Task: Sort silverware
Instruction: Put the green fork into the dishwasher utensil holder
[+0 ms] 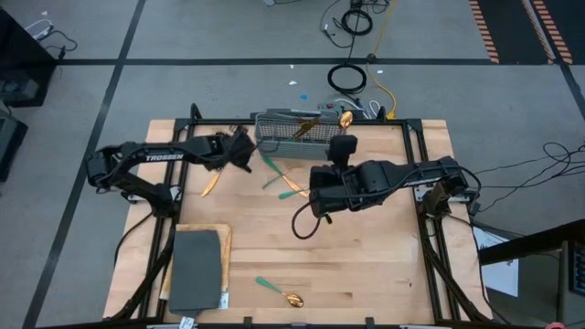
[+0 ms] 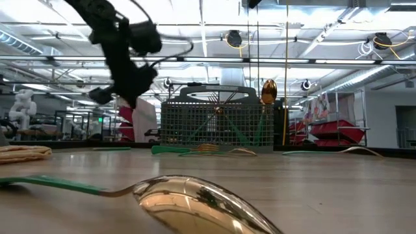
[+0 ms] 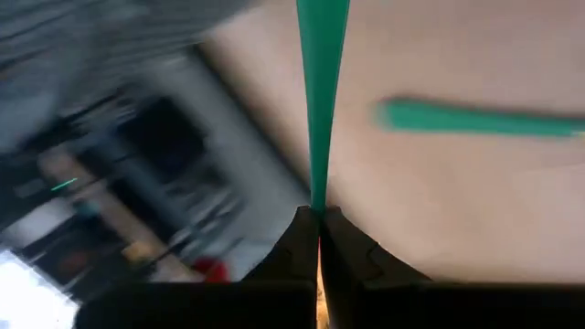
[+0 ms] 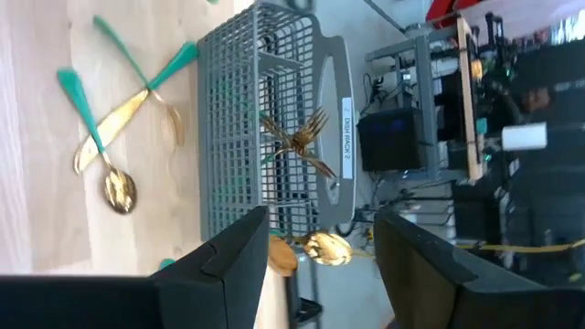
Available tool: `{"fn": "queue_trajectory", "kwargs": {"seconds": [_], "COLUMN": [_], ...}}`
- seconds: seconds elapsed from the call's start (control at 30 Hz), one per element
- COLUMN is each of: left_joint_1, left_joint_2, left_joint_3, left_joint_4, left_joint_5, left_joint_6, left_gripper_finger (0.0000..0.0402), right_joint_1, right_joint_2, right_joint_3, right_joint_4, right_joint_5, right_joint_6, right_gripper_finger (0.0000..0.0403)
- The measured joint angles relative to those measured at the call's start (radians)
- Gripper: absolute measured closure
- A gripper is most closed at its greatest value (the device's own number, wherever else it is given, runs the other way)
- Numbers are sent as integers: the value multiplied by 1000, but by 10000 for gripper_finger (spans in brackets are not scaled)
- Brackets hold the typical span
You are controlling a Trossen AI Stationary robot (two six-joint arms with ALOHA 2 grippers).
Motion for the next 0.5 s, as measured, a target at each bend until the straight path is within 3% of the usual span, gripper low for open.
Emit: {"fn": "queue_trajectory", "kwargs": {"seconds": [0.1, 0.37, 0.5], "left_joint_1": [-13, -37, -65], "left_joint_2": [0, 13, 15], "left_joint_3": [53, 119, 124], "left_joint_4": [116, 528, 551], "left_joint_5": [-63, -98, -161], "left_joint_6": [99, 445, 524], "left_gripper_finger": [401, 400, 400], "right_joint_1": [4, 60, 108], "right_joint_2": [-11, -53, -61], "right_joint_3": [0, 0, 0], "right_joint_4": [0, 0, 0], "right_joint_5": [-2, -8, -6], "right_joint_6": [94, 290, 314], "right_gripper_finger": [218, 218, 218]}}
